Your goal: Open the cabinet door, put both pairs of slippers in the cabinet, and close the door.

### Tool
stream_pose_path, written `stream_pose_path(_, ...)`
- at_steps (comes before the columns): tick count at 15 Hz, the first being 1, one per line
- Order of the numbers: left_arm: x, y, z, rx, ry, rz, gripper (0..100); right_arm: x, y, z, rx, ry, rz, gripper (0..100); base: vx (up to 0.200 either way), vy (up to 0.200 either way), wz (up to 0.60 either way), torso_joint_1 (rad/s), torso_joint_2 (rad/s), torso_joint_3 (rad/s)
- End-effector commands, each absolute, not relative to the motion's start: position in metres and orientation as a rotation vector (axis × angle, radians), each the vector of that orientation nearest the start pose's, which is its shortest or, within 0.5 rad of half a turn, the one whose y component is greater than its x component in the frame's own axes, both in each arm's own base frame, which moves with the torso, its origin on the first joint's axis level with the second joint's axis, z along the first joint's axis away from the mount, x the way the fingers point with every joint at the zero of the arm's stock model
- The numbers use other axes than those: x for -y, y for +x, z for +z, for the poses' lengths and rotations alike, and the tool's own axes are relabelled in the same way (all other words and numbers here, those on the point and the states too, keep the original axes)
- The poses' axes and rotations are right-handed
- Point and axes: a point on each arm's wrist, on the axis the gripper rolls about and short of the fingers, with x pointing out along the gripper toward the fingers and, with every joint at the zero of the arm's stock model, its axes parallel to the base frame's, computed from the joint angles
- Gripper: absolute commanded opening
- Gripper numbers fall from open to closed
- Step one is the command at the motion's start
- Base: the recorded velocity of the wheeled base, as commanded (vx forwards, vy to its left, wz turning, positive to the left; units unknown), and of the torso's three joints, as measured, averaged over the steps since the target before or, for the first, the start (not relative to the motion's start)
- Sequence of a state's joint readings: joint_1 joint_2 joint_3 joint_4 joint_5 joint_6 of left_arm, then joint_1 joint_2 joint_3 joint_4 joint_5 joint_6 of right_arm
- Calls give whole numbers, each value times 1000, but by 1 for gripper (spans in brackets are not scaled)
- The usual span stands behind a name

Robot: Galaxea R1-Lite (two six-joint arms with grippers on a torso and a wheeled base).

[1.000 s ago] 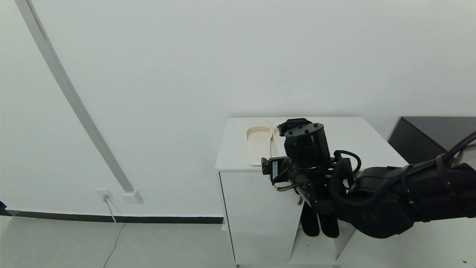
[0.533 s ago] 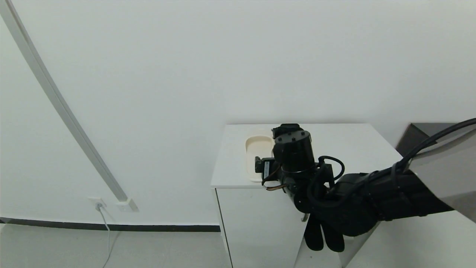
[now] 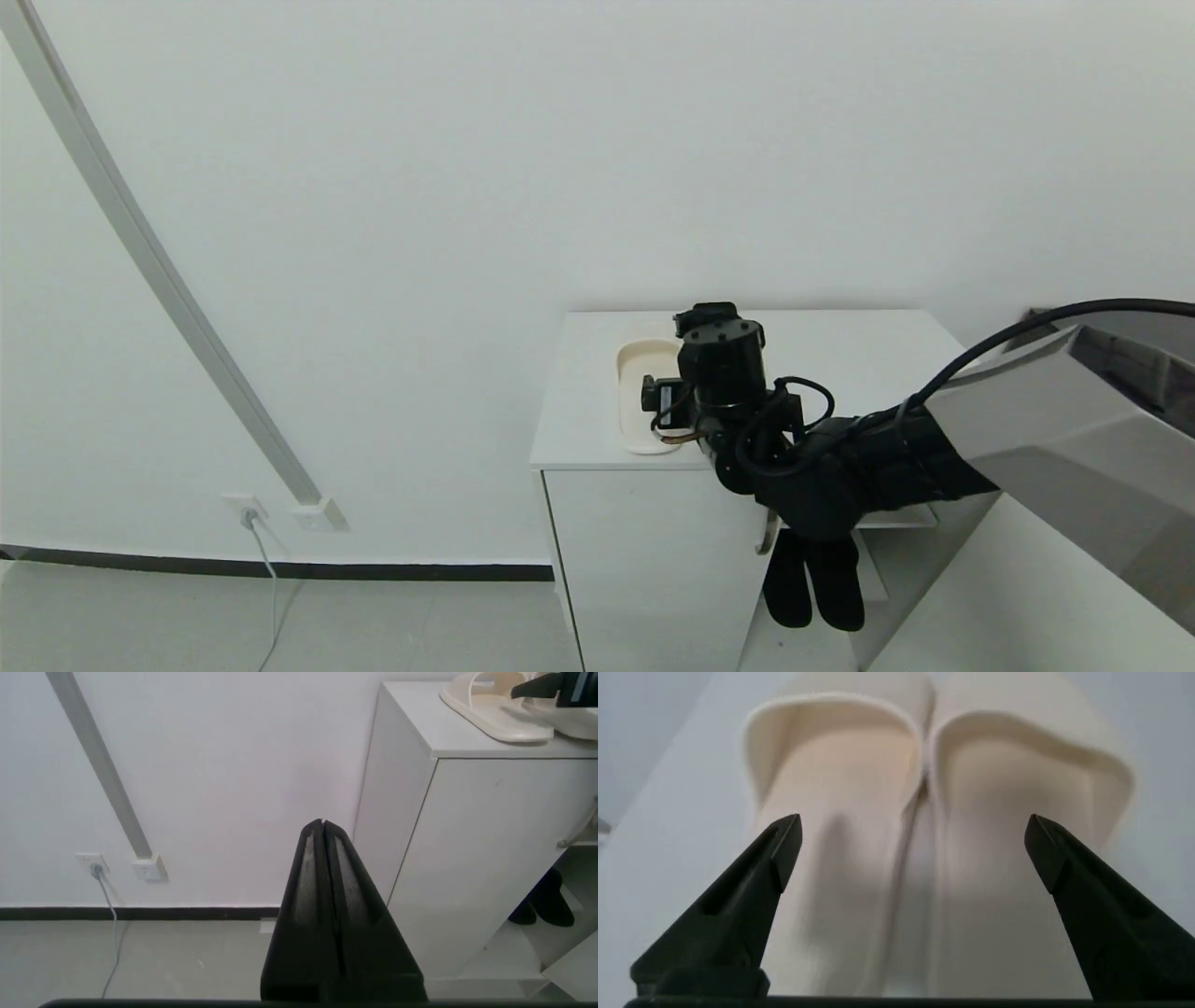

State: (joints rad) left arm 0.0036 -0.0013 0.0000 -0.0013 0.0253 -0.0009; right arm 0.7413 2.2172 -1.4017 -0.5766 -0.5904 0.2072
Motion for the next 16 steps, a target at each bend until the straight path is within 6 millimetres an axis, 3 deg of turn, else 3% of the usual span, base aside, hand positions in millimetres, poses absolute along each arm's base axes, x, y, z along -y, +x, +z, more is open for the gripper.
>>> stream_pose_path(1,-1,-23,76,2,-2,28,0,-297,362,134,-189,58,111,100,0,0,0,0,0,0)
stream_pose_path(9,-1,-23,76,2,-3,29,0,-299,394,132,-186,67,108,100,0,0,0,0,0,0)
stream_pose_path(10,-1,-23,76,2,-3,31,0,-300,396,131,-182,70,107,0,0,0,0,0,0,0)
stream_pose_path(16,-1,-23,76,2,-3,31,0,-301,398,131,-178,72,106,0,0,0,0,0,0,0)
